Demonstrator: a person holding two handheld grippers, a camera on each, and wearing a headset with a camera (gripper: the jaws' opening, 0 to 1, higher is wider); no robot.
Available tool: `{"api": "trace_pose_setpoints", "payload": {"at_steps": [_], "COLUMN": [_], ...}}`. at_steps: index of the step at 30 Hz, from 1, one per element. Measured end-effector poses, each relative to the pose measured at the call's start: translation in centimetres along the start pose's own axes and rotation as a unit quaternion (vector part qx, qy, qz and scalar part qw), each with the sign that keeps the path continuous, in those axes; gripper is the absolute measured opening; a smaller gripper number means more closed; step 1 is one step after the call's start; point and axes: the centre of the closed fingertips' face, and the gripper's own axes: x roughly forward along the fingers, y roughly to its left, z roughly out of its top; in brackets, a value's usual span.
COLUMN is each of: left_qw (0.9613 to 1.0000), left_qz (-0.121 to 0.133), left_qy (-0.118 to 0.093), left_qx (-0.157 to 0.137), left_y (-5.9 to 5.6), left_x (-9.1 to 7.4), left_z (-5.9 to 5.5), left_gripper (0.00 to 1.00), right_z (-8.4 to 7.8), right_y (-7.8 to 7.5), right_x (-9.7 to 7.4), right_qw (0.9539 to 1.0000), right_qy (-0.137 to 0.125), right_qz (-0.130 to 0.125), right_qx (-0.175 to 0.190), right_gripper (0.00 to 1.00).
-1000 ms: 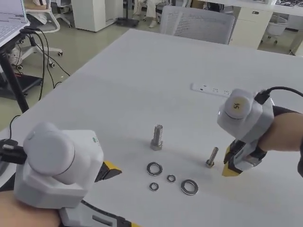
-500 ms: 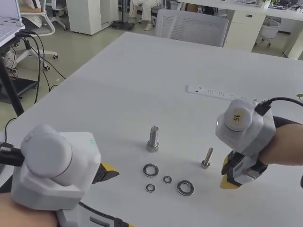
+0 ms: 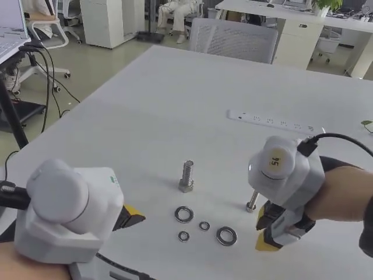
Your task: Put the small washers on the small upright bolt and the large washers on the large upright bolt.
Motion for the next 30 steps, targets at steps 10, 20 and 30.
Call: {"api": "trace_pose_setpoints", "payload": {"at_steps": [10, 20, 30], "left_qw": [1.0, 1.0, 1.0], "left_qz": [0.002, 0.003, 0.004], "left_qy": [-0.003, -0.004, -0.006], "left_qx": [0.0, 0.0, -0.002], "left_y": [0.1, 0.1, 0.1], "left_x": [-0.2, -0.2, -0.3], "left_z": [0.2, 0.2, 0.2], "left_gripper": [0.81, 0.81, 0.81], "right_z": [2.1, 3.6, 4.1], "right_y": [0.2, -0.2, -0.3], "right_x": [0.7, 1.5, 2.1], "right_qw": [0.9998, 0.9996, 0.9993], "right_qy": [-0.005, -0.009, -0.004], "right_qz": [0.002, -0.001, -0.003], "right_qx": [-0.019, -0.026, -0.037], "right_gripper": [0.29, 0.3, 0.3]}}
